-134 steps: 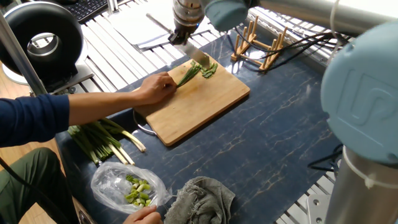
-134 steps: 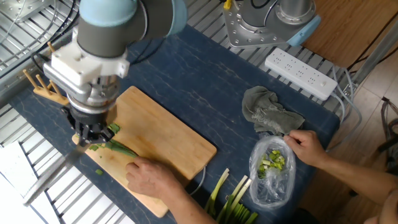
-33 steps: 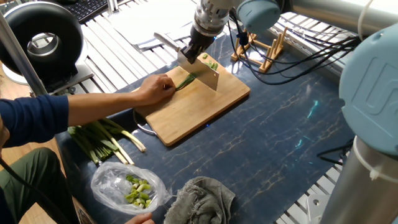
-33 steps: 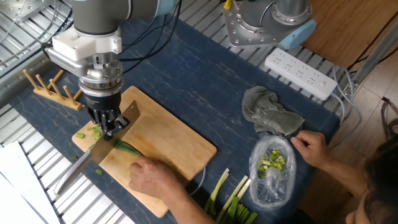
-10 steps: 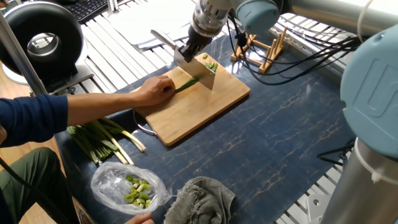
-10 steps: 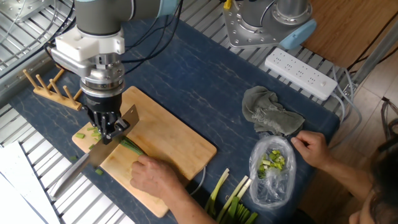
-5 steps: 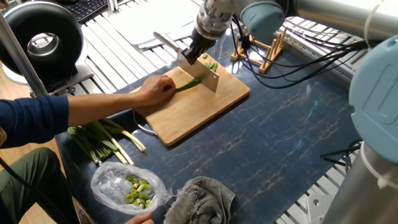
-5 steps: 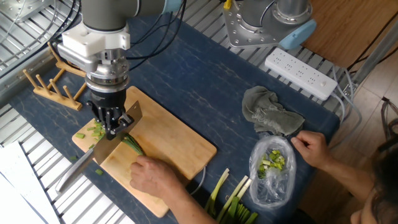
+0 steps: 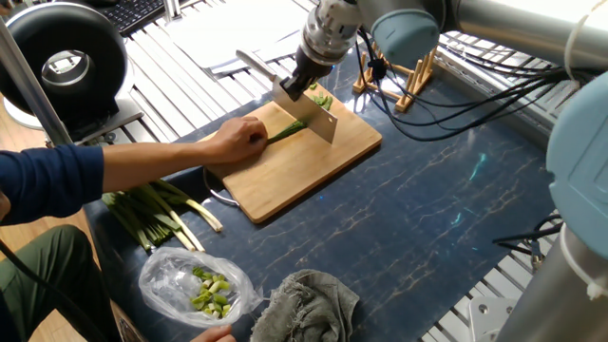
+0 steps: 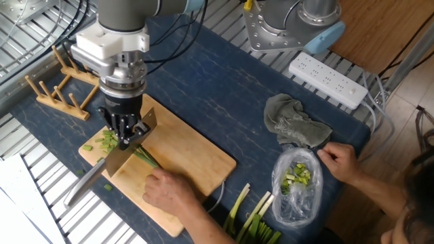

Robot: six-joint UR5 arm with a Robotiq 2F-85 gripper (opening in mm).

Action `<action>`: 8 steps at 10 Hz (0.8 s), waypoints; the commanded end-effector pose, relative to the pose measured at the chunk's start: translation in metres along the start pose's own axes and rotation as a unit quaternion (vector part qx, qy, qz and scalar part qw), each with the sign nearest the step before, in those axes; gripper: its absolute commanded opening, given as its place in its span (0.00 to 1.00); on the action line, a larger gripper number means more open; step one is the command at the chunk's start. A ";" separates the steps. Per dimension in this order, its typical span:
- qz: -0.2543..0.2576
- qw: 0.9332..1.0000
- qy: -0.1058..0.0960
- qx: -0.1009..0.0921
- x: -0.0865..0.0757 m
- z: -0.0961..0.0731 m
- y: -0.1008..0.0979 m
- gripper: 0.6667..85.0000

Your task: Chop the scallions

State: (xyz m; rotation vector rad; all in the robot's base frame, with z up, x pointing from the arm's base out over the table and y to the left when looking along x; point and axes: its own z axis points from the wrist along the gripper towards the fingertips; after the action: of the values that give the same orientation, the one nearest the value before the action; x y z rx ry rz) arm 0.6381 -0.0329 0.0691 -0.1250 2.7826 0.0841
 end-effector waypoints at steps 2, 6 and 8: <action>-0.004 1.000 -0.004 -0.002 0.011 -0.006 -0.003 0.01; -0.011 1.000 -0.001 -0.003 0.018 -0.014 -0.004 0.01; -0.019 1.000 0.004 0.000 0.021 -0.019 -0.005 0.01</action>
State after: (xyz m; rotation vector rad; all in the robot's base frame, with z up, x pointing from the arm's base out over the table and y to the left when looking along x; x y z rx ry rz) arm 0.6178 -0.0394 0.0738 -0.1687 2.7846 0.0706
